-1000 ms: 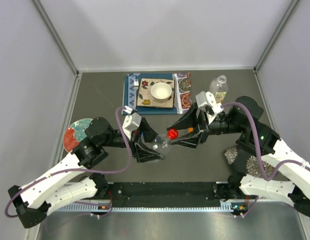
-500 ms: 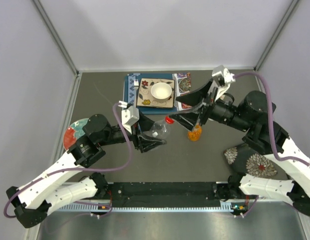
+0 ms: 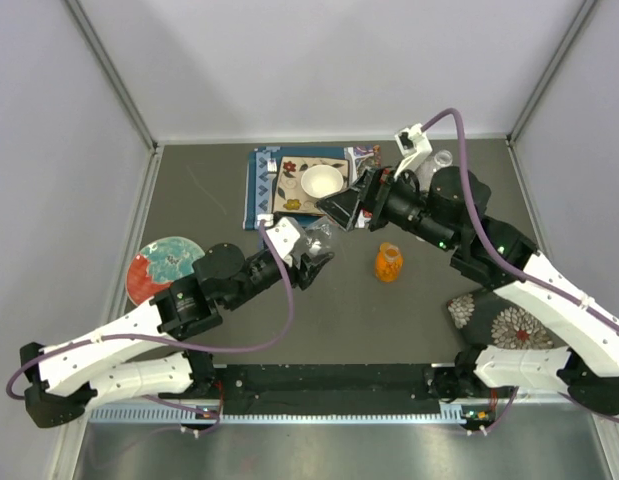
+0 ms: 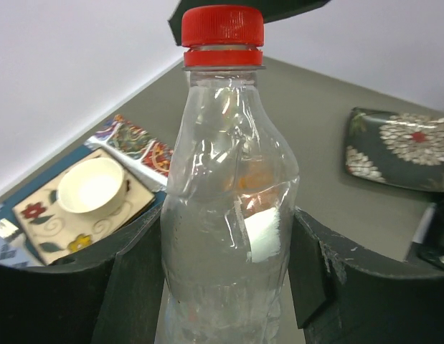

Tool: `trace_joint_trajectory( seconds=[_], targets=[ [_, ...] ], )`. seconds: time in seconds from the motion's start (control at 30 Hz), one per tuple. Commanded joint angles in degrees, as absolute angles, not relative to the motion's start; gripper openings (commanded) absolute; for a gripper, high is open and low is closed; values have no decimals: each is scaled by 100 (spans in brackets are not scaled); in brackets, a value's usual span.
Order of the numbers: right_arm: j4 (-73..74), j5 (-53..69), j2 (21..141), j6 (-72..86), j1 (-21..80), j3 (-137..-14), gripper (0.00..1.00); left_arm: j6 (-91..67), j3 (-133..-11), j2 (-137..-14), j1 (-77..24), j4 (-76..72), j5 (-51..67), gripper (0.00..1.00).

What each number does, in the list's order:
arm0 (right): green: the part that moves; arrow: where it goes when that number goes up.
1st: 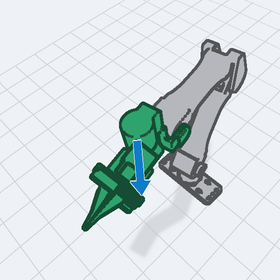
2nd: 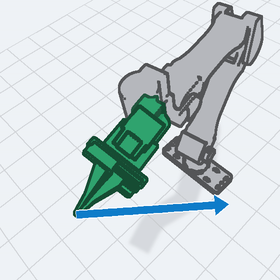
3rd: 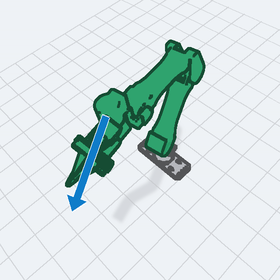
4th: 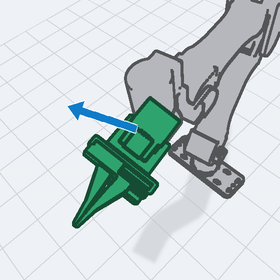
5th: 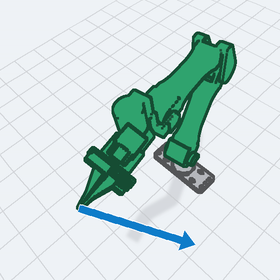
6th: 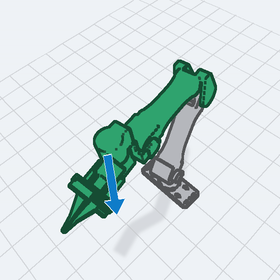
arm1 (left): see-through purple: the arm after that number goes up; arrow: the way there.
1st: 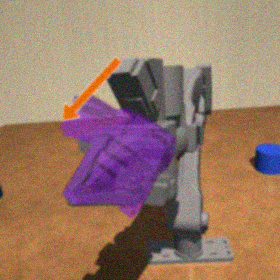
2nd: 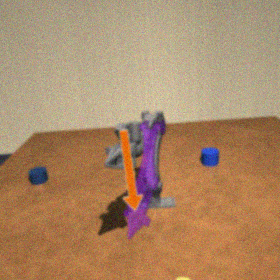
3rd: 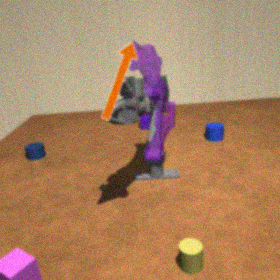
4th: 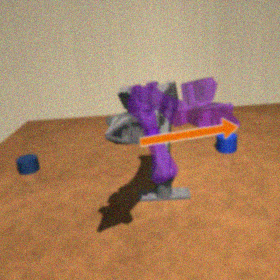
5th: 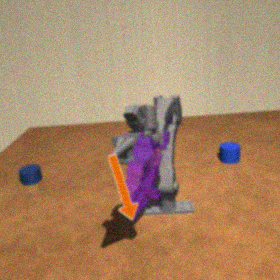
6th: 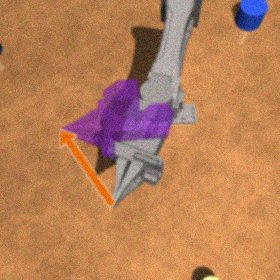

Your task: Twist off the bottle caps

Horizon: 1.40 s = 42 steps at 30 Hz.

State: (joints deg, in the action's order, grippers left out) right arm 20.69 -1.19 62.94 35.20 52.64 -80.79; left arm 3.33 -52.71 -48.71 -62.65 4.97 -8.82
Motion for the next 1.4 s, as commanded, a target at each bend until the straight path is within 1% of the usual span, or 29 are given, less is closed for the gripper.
trace_joint_trajectory(
  seconds=[0.0, 0.17, 0.3, 0.37, 0.5, 0.73, 0.77, 0.8, 0.87, 0.9, 0.97, 1.0, 1.07, 1.1, 1.3, 1.37],
  targets=[
    [2109, -378, 6381, 3709, 5282, -8394, 90, 738, -5423, -4922, -6381, 264, -1915, 2],
    [2109, -404, 6469, 3762, 5274, -8367, 87, 773, -5388, -4931, -6398, 220, -2065, 2],
    [2074, -369, 6539, 3771, 5273, -8350, 77, 774, -5370, -4922, -6416, 211, -2092, 2],
    [2057, -343, 6565, 3779, 5282, -8341, 75, 782, -5361, -4922, -6416, 202, -2083, 2],
    [1986, -334, 6583, 3779, 5273, -8306, 66, 782, -5353, -4931, -6442, 211, -2092, 3],
    [1820, -299, 6566, 3753, 5282, -8139, 58, 756, -5335, -4904, -6460, 220, -2083, 3],
    [1758, -281, 6557, 3744, 5274, -8086, 55, 765, -5335, -4904, -6460, 220, -2083, 3],
    [1749, -264, 6557, 3753, 5273, -8069, 47, 756, -5335, -4904, -6477, 220, -2074, 3],
    [1705, -211, 6557, 3735, 5282, -8007, 36, 747, -5344, -4887, -6478, 220, -2039, 3],
    [1714, -194, 6565, 3735, 5274, -7989, 27, 730, -5344, -4887, -6478, 220, -2030, 3],
    [1696, -141, 6557, 3735, 5273, -7954, 19, 712, -5361, -4878, -6478, 211, -1995, 3],
    [1696, -141, 6548, 3727, 5273, -7937, 10, 695, -5370, -4869, -6469, 220, -1978, 3],
    [1705, -158, 6504, 3709, 5273, -7875, 1, 668, -5388, -4834, -6478, 220, -1899, 3],
    [1696, -158, 6452, 3683, 5273, -7849, 0, 633, -5405, -4825, -6478, 228, -1855, 3],
    [1679, -18, 6241, 3200, 5274, -7726, 0, 344, -5423, -4650, -6469, 246, -1188, 3],
    [1635, 307, 6126, 2894, 5273, -7691, 0, 264, -5423, -4571, -6443, 255, -915, 3]
  ],
)
